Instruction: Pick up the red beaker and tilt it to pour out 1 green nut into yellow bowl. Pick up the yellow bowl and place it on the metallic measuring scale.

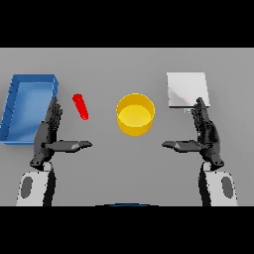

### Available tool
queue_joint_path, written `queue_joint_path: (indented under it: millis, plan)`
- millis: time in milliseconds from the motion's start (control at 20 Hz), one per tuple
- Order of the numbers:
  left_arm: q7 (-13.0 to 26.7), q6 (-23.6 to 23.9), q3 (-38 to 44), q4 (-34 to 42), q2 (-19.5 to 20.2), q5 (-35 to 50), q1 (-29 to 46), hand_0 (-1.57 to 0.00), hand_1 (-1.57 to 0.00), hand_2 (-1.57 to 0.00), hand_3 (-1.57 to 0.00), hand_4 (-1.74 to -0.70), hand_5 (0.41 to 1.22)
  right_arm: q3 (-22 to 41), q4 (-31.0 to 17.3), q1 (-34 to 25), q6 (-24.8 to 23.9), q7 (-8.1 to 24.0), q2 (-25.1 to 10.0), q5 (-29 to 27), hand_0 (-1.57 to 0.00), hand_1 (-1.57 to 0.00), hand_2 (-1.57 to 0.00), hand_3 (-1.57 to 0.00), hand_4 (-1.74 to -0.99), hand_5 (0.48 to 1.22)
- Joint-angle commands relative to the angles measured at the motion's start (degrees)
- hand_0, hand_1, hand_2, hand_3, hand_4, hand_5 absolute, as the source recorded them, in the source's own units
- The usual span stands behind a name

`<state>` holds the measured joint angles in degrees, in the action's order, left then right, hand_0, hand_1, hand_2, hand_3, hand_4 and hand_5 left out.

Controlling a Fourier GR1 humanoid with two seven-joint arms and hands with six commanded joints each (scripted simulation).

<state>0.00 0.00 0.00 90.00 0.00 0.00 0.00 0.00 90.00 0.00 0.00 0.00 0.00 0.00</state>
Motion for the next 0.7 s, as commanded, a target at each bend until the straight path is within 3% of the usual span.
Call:
queue_joint_path:
  millis: [0, 250, 300, 350, 500, 650]
  plan:
    - [-0.2, 0.0, 0.0, 0.2, 0.0, 0.1, 0.3, 0.00, 0.00, 0.00, 0.00, -1.14, 0.660, 0.0, -0.1, -0.1, -0.1, 0.1, 0.0, 0.0, 0.00, 0.00, 0.00, 0.00, -1.071, 0.578]
    - [-0.8, -0.7, -0.5, 2.5, 0.5, 0.2, 3.0, 0.00, 0.00, 0.00, 0.00, -1.14, 0.660, -0.3, -1.7, -2.2, -0.6, 0.8, 0.3, 0.1, 0.00, 0.00, 0.00, 0.00, -1.071, 0.578]
    - [-2.5, -1.5, -2.6, 5.6, 2.4, -2.4, 5.6, 0.00, 0.00, 0.00, 0.00, -1.14, 0.660, 2.6, 1.2, 0.2, -2.2, -3.8, -2.1, 6.7, 0.00, 0.00, 0.00, 0.00, -1.071, 0.578]
    - [-3.6, -1.8, -4.8, 9.1, 3.0, -4.8, 8.0, 0.00, 0.00, 0.00, 0.00, -1.14, 0.660, 4.8, 2.7, 1.2, -3.3, -5.4, -2.8, 10.9, 0.00, 0.00, 0.00, 0.00, -1.072, 0.577]
    - [0.0, -2.1, -6.8, 13.2, 4.5, -7.3, 10.5, 0.00, 0.00, 0.00, 0.00, -1.14, 0.660, 6.7, 4.7, 2.7, -4.6, -5.8, -4.1, 15.7, 0.00, 0.00, 0.00, 0.00, -1.071, 0.581]
    - [3.3, -2.5, -7.5, 13.9, 4.6, -7.6, 10.1, 0.00, 0.00, 0.00, 0.00, -1.14, 0.652, 6.9, 6.2, 2.9, -3.2, -4.1, -4.3, 14.5, 0.00, 0.00, 0.00, 0.00, -1.118, 0.600]
